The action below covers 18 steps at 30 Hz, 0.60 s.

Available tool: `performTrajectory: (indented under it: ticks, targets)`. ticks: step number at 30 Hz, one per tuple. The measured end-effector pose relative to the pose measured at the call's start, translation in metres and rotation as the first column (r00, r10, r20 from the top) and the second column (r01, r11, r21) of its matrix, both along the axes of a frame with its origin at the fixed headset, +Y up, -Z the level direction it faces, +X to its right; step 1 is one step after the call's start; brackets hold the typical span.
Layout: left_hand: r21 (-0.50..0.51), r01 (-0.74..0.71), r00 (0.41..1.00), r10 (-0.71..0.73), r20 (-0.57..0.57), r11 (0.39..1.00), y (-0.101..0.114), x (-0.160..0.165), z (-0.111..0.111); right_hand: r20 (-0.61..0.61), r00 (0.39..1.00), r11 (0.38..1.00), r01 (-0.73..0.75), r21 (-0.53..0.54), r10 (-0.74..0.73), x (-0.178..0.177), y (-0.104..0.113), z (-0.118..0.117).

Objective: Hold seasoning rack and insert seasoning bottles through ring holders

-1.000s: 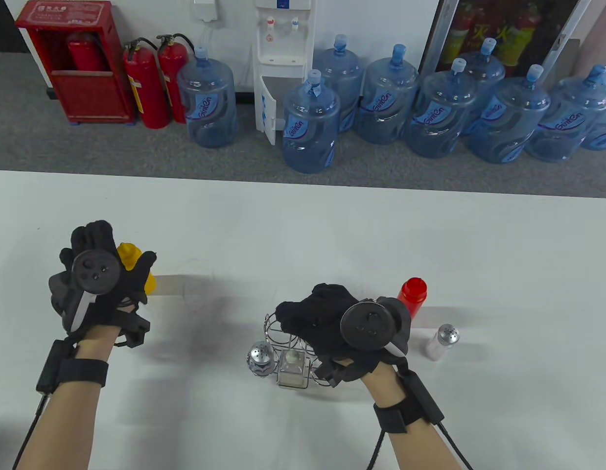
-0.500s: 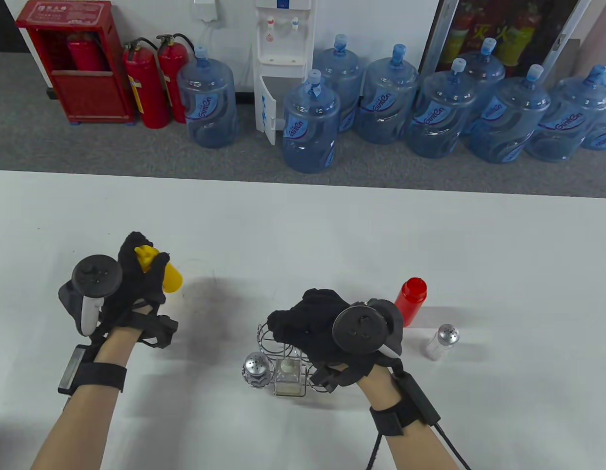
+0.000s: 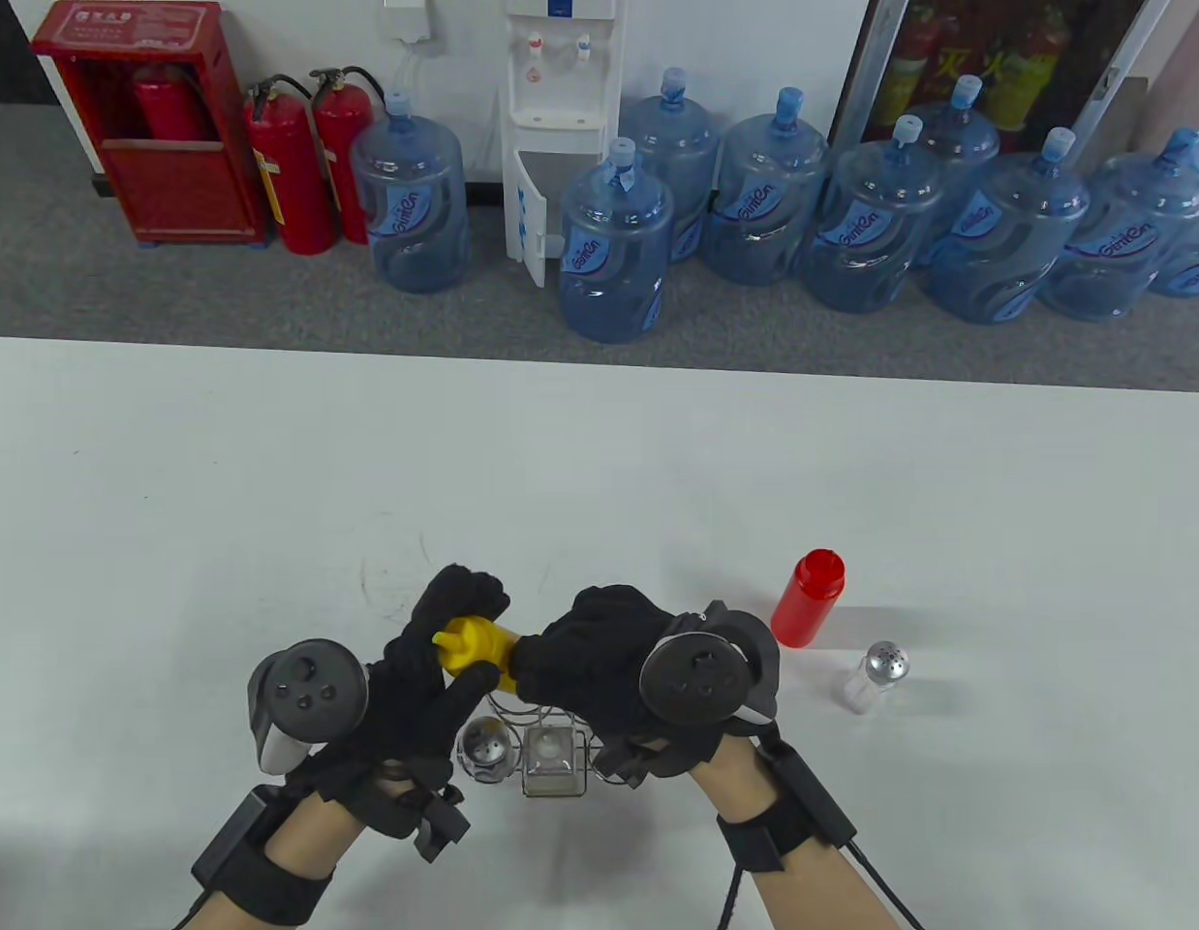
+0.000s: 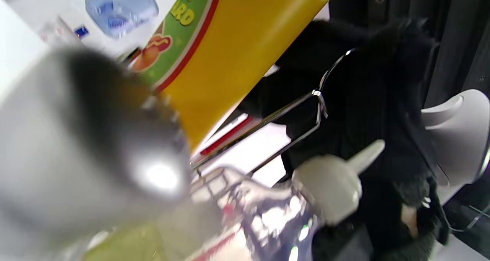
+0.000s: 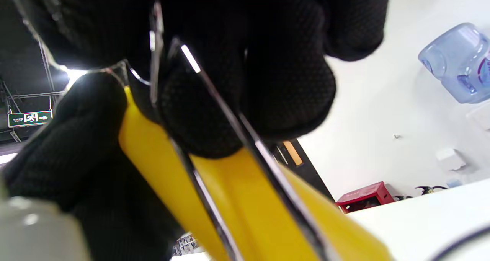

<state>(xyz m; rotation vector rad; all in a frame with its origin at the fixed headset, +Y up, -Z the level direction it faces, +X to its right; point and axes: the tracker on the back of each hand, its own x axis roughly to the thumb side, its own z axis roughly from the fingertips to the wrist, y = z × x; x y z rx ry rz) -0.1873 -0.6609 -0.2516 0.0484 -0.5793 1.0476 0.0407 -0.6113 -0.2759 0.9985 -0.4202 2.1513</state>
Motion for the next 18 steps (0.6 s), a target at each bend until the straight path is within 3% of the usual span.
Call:
performTrajectory:
  ticks: [5,11,16,18]
  targets:
    - [0.054,0.085,0.995,-0.088,0.046,0.995,-0.001,-0.002,0.002,-0.007,1.000,1.000,-0.018,0.011,0.018,-0.003,-0.001,0.002]
    - [0.178,0.251,0.968,-0.246,-0.048,0.952,0.006,-0.005,0.011,0.009,1.000,0.998,-0.029,0.058,0.029,-0.007,0.000,0.008]
    - [0.251,0.371,0.929,-0.360,-0.090,0.894,0.005,0.006,0.019,0.059,0.997,0.976,-0.059,0.208,0.048,-0.013,0.005,0.023]
    - [0.261,0.461,0.887,-0.447,-0.114,0.848,0.001,0.012,0.019,0.070,0.997,0.961,-0.040,0.275,0.022,-0.012,0.010,0.030]
